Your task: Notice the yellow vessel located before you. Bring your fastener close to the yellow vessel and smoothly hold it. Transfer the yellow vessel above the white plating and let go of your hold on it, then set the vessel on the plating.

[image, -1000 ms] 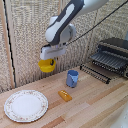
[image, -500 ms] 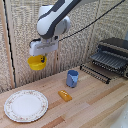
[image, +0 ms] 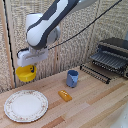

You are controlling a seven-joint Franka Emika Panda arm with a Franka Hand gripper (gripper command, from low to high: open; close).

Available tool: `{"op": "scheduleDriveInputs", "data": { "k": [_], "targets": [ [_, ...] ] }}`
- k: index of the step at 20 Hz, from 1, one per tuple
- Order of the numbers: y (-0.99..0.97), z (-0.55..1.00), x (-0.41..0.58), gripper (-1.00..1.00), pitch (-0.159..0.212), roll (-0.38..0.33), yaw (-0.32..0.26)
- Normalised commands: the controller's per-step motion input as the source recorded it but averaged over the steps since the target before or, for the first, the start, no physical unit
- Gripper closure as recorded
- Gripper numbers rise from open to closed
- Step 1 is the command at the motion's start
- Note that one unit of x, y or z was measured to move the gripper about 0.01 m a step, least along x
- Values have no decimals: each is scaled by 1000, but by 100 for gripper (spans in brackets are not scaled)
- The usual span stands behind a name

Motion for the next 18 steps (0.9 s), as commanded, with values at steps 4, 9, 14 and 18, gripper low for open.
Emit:
{"op": "scheduleDriveInputs", "data": {
  "k": [4,9,14,18],
  "targets": [
    [145,-489,0,100,0,-48,62],
    [234,-538,0,100,0,-65,62],
    [351,-561,-86,100,50,-103,70],
    [129,-356,-175,100,107,-78,91]
  ]
}}
